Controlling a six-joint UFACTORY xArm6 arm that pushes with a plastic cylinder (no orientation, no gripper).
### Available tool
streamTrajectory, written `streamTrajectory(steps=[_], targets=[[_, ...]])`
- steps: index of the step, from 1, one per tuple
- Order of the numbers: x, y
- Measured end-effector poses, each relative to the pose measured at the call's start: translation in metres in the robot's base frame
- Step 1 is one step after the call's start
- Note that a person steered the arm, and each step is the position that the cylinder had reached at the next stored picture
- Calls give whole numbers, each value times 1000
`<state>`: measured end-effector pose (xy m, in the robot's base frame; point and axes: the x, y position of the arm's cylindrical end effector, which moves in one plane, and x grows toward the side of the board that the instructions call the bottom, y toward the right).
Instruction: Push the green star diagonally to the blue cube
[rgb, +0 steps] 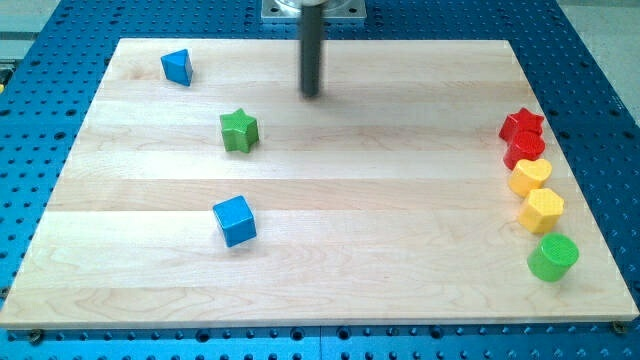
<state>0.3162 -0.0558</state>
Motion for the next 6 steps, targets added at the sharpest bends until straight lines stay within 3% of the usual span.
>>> streamTrajectory(steps=[1,2,3,4,5,6], targets=[[-4,-61],[39,-94],[65,-51],[49,28],[46,32],[78,-59]])
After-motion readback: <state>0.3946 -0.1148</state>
